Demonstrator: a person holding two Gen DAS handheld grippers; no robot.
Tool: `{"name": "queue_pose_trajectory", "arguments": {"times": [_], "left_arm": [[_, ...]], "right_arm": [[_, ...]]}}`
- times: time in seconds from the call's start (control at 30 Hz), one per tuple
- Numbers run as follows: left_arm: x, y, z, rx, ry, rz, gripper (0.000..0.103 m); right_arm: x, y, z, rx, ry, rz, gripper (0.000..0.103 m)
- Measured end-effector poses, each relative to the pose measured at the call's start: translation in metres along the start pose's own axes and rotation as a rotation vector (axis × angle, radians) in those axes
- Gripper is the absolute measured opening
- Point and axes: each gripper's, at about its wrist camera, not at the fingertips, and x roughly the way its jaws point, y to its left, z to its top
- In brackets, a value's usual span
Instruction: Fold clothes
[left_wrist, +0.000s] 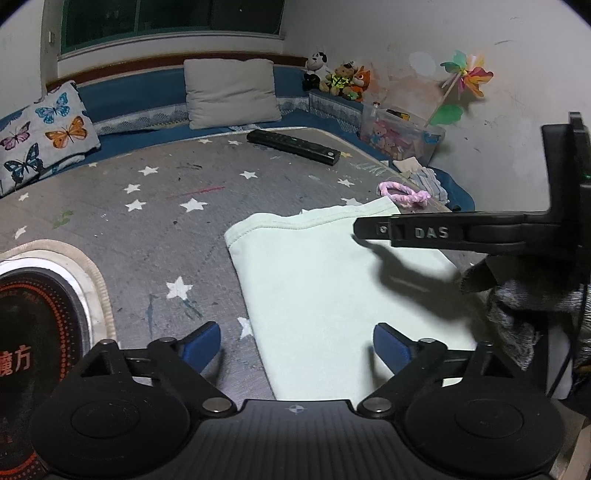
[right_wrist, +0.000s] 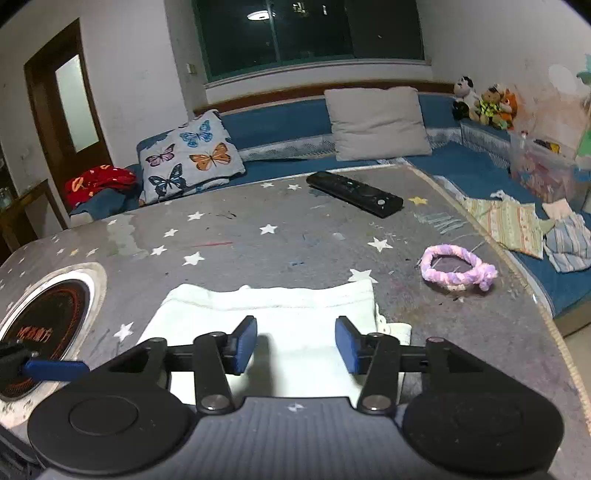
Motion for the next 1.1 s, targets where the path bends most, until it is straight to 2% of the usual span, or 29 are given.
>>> {"name": "queue_pose_trajectory", "arguments": {"times": [0.17, 0.37, 0.47, 0.77, 0.97, 1.1], "left_arm": [[-0.009, 0.0, -0.009, 0.008, -0.004, 0.009, 0.103], [-0.02, -0.001, -0.024, 0.025, 0.0, 0.012, 0.103], [-0.026, -0.002, -0.031, 0.029, -0.003, 0.012, 0.103], [-0.039, -0.008, -0.053, 0.068, -0.002, 0.013, 0.103], [-0.042, -0.017, -0.063, 0.101, 0.007, 0.011, 0.103], [-0.043, -0.022, -0.068, 0.106, 0.014, 0.008, 0.103]], "right_arm": [[-0.023, 0.009, -0.011, -0.057, -0.001, 0.01, 0.057], [-0.055, 0.022, -0.039, -0.148, 0.006, 0.003, 0.061], [-0.071, 0.022, -0.055, -0.169, 0.006, -0.004, 0.068], [-0.118, -0.001, -0.102, -0.088, 0.025, -0.071, 0.071], [-0.136, -0.014, -0.104, 0.001, -0.035, -0.106, 0.071], [-0.127, -0.015, -0.097, 0.039, -0.058, -0.098, 0.071]]}}
